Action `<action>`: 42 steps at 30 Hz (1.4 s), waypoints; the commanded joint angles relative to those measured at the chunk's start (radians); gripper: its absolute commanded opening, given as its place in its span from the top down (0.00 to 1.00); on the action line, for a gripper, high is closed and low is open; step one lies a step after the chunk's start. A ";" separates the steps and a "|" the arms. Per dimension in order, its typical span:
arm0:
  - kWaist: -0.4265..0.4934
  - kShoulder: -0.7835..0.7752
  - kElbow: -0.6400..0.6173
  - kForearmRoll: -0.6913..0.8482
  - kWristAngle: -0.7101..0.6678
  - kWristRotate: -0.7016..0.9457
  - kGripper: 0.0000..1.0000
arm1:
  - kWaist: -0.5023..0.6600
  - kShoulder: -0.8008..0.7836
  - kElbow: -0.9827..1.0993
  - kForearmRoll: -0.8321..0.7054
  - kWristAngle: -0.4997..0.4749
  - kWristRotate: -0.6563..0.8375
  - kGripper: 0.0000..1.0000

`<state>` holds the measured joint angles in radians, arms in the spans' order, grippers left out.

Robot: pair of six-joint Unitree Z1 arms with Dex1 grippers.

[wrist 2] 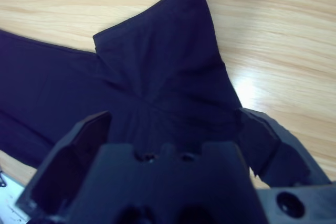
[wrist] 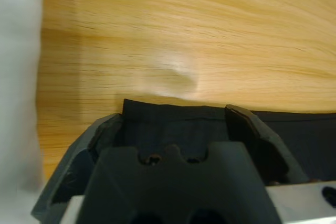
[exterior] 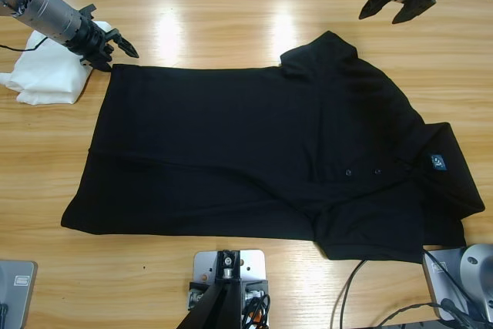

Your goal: Fold clothes

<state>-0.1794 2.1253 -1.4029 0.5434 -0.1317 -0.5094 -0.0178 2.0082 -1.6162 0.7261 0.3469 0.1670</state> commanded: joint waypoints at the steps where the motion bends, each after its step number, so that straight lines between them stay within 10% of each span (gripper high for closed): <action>1: 0.005 0.085 0.000 0.004 -0.030 0.016 0.97 | -0.005 0.061 -0.005 0.012 0.007 -0.012 0.06; 18: -0.016 0.070 0.044 0.009 0.038 -0.021 1.00 | -0.034 0.103 -0.044 0.018 0.012 -0.007 0.06; 27: -0.053 0.051 0.055 0.010 0.037 -0.055 1.00 | -0.136 0.296 -0.114 0.032 0.261 -0.082 0.22; 42: -0.055 0.030 0.082 0.013 0.038 -0.069 1.00 | -0.134 0.498 -0.373 0.183 0.245 -0.186 0.17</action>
<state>-0.2222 2.1195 -1.3599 0.5435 -0.1076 -0.5657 -0.1441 2.3879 -1.8879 0.8130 0.5988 -0.0018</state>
